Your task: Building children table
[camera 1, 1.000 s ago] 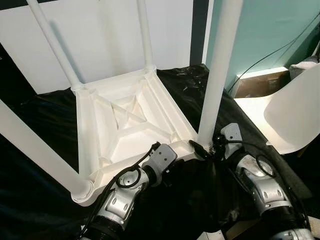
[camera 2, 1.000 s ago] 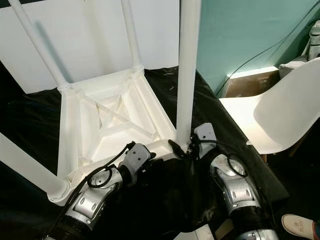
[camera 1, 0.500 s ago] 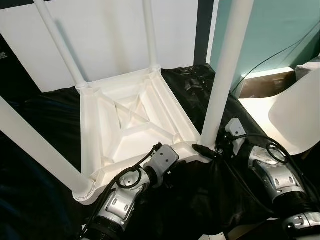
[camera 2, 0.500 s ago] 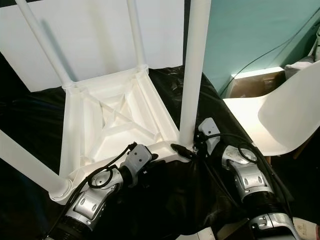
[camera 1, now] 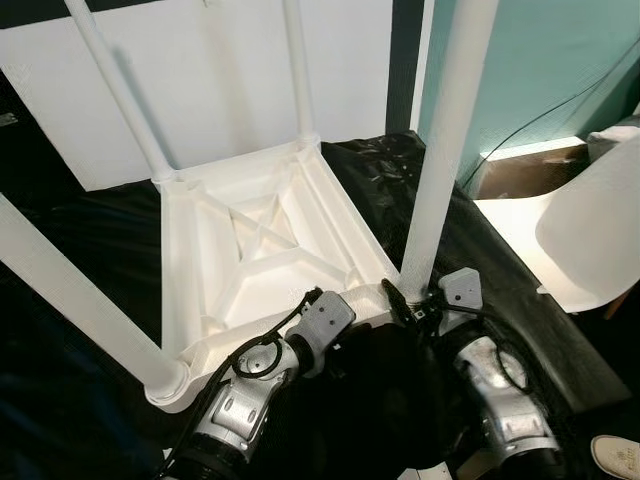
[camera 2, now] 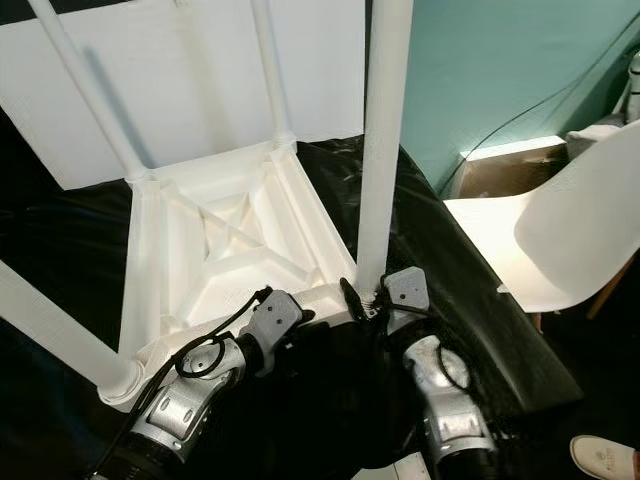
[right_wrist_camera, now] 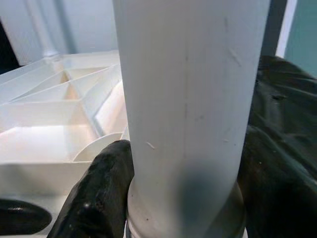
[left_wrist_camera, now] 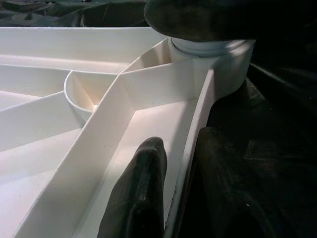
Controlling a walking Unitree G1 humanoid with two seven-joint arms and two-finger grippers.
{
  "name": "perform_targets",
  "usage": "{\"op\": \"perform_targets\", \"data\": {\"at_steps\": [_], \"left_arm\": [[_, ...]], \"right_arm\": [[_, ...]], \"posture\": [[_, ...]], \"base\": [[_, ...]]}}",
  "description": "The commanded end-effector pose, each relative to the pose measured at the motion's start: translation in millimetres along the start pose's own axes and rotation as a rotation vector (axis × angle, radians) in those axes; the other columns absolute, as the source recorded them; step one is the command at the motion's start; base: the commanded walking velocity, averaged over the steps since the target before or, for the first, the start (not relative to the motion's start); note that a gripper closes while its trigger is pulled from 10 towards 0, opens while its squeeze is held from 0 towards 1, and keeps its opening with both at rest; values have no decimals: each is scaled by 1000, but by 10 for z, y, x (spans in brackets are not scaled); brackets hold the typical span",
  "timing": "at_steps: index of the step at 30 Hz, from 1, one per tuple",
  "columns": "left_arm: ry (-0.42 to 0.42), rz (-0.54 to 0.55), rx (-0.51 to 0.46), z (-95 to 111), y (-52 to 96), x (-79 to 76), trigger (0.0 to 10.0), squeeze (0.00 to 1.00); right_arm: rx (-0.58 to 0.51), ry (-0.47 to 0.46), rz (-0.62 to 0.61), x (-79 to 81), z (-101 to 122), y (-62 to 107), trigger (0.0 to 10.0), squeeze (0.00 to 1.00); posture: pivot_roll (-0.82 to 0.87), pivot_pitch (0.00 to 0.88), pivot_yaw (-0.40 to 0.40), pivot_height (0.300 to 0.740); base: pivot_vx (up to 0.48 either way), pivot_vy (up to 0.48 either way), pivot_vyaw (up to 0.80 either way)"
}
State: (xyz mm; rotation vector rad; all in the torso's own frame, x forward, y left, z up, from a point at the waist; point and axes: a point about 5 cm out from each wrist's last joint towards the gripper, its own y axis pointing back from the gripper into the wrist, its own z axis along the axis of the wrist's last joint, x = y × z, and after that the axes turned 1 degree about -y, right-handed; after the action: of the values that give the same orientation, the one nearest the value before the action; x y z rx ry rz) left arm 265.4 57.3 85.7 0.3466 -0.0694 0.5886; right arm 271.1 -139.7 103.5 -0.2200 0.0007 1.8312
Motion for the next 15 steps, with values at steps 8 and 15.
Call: {"op": "perform_targets", "data": {"at_steps": [8,15], "left_arm": [[58,4,136,-321,93,-30,10000,0],[62,7,131,-316,69,-28,10000,0]], "right_arm": [[58,-45,-93,-47,-77,25,4392,0],[38,-75,173,47,-40,-79,10000,267]], "posture": [[-41,0,79,740],[-51,0,72,740]], "base": [[0,0,0],[0,0,0]]}}
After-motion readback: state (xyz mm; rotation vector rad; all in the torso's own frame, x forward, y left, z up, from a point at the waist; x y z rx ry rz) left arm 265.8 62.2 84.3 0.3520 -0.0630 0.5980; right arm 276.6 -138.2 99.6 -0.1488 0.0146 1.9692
